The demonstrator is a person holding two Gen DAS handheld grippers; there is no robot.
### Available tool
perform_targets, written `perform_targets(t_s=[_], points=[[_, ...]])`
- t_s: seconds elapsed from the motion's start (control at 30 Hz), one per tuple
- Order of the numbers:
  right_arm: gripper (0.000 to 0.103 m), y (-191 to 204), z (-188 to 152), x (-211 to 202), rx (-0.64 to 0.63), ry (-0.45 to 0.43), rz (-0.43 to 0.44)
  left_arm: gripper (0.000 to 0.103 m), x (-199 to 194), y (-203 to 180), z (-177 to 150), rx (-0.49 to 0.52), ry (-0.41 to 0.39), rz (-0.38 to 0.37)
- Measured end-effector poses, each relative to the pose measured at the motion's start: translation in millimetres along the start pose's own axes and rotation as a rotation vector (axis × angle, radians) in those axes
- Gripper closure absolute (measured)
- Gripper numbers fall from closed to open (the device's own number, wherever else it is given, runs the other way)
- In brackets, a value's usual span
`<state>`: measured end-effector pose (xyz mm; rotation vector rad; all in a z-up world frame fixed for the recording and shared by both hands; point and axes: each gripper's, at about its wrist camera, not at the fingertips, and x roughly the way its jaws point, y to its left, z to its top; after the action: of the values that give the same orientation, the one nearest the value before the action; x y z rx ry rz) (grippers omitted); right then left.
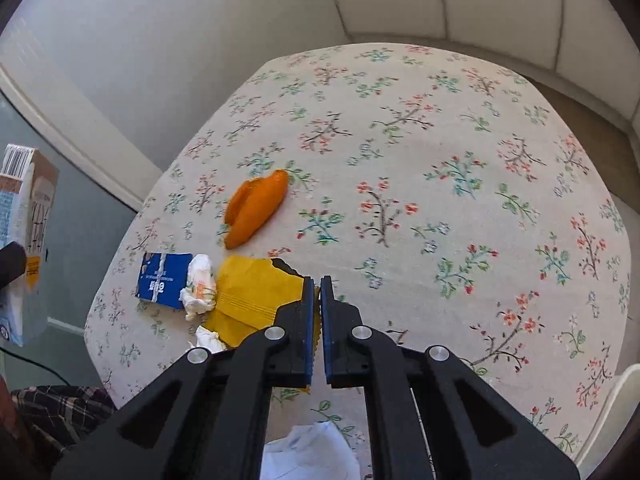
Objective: Collect trash
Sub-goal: 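Grasp a crumpled white tissue with the right tool while the left tool holds the carton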
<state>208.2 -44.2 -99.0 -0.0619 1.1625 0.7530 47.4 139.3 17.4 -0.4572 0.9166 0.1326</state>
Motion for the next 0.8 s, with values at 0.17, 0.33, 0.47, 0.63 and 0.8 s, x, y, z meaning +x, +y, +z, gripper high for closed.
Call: perform_targets(t_s=[0.17, 0.33, 0.47, 0.63, 0.8], points=[[0.046, 33, 11, 4, -0.067, 0.027, 0.003, 0.049, -8, 11, 5, -0.051, -0.005, -0.025], [0.046, 61, 12, -9, -0.196, 0.053, 0.014, 0.049, -21, 13, 9, -0.039, -0.039, -0.023], [0.046, 90, -16, 23, -0.367, 0.241, -0.004, 0.049, -24, 18, 11, -0.061, -0.041, -0.038], [0.054, 99, -43, 61, -0.441, 0.374, -0.068, 0.049, -27, 21, 11, -0.065, -0.047, -0.036], [0.063, 96, -45, 68, -0.429, 0.380, -0.086, 0.049, -25, 23, 12, -0.079, -0.043, -0.031]])
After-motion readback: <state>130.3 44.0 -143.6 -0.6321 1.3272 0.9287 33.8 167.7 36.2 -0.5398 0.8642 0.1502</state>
